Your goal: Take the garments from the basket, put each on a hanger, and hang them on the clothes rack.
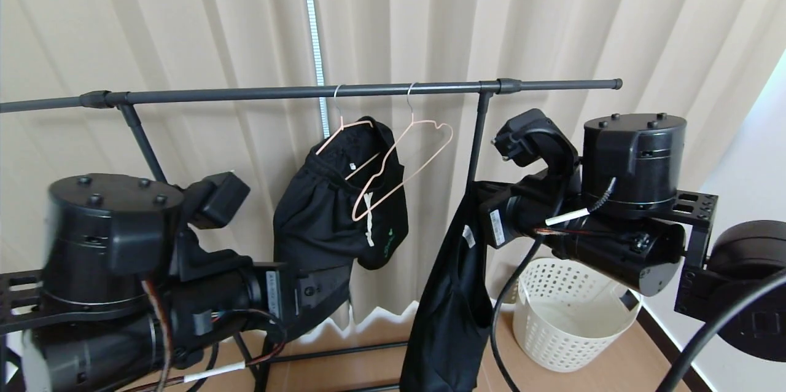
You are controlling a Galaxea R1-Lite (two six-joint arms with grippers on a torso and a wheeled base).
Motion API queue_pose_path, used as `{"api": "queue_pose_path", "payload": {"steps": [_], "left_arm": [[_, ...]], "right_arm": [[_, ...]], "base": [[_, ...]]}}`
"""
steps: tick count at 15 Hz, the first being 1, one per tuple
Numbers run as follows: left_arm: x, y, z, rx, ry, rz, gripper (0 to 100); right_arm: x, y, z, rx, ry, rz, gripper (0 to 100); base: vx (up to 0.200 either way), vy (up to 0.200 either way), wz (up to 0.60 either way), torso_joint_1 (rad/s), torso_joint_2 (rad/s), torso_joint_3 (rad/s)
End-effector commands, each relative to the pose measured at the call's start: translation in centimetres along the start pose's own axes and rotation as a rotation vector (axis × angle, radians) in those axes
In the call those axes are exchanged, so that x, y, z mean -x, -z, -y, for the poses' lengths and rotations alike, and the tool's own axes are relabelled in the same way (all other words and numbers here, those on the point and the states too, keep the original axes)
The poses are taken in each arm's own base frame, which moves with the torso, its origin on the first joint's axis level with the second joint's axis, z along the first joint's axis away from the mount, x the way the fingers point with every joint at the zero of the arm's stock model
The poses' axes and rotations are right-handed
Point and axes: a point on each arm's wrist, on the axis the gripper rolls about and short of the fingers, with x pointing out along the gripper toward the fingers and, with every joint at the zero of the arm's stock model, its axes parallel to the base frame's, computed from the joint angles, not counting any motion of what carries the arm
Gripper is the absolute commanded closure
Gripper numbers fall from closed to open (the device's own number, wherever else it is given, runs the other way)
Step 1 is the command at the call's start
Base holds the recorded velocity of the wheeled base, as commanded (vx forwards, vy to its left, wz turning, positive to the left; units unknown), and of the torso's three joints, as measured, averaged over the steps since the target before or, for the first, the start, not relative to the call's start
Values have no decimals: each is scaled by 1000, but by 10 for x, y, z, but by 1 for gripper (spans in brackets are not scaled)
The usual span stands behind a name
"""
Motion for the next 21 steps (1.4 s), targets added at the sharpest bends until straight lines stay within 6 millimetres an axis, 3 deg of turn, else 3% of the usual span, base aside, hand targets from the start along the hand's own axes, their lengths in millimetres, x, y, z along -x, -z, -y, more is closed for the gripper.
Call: {"api": "queue_pose_path", "payload": {"steps": [1, 3, 5, 13, 21], "left_arm": [[-26, 13, 12, -31, -8, -63, 0], [-38, 27, 13, -27, -39, -64, 0], [-49, 40, 12, -34, -47, -55, 0], [-56, 49, 30, -44, -34, 10, 0], [-88, 56, 39, -39, -77, 76, 0]], "right_arm": [[-25, -5, -17, 12, 51, -3, 100], [-44, -4, -27, 17, 200, -21, 100], [-46, 1, -40, -36, 197, -29, 100], [-15, -5, -59, -79, 112, 9, 100], [4, -5, -73, -74, 56, 43, 100]], "base": [[0, 0, 0, 0, 0, 0], [0, 0, 0, 0, 0, 0], [0, 0, 0, 0, 0, 0], [0, 0, 0, 0, 0, 0], [0, 0, 0, 0, 0, 0]]}}
